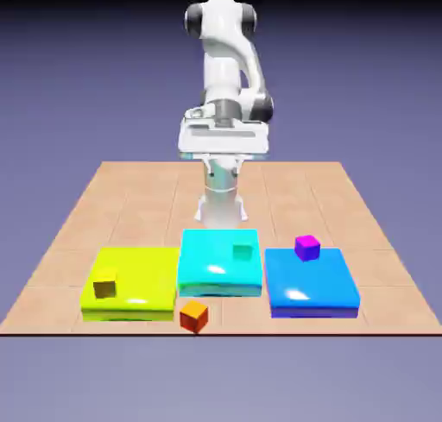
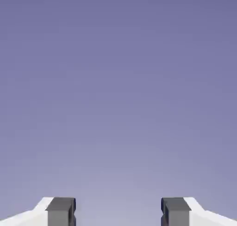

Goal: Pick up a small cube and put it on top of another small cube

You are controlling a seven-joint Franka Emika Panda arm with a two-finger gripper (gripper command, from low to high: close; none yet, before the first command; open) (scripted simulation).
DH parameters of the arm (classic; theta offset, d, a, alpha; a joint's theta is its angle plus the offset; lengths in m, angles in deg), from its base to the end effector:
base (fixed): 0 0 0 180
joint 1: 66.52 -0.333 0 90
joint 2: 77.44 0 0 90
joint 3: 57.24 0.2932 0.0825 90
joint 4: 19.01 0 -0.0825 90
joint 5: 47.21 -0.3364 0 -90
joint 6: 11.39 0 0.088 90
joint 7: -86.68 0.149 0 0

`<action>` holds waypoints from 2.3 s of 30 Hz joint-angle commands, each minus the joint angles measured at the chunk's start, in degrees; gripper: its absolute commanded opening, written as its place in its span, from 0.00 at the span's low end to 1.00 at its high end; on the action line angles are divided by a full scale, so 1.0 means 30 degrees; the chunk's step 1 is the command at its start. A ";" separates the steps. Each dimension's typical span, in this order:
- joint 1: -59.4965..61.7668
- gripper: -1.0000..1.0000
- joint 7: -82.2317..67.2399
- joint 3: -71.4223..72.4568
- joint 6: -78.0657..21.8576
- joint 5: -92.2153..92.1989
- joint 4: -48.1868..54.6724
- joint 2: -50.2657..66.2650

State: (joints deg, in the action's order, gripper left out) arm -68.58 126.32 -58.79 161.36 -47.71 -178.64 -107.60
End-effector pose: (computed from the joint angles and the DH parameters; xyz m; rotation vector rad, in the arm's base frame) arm 0.4024 0.0031 0.4296 -2.5330 0.9144 -0.9941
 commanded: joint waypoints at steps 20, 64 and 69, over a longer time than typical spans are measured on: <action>-0.7609 0.50 -1.5571 -0.8566 -0.6909 -0.2767 0.7595 1.3844; -1.1703 0.00 -1.9688 0.1374 -1.0029 0.5512 0.2039 0.7518; -1.1630 1.00 -1.9448 0.1301 -0.9295 0.5839 0.1894 0.8121</action>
State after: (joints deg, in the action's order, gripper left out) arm -103.50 67.98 -54.88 133.48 -30.20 -172.95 -83.23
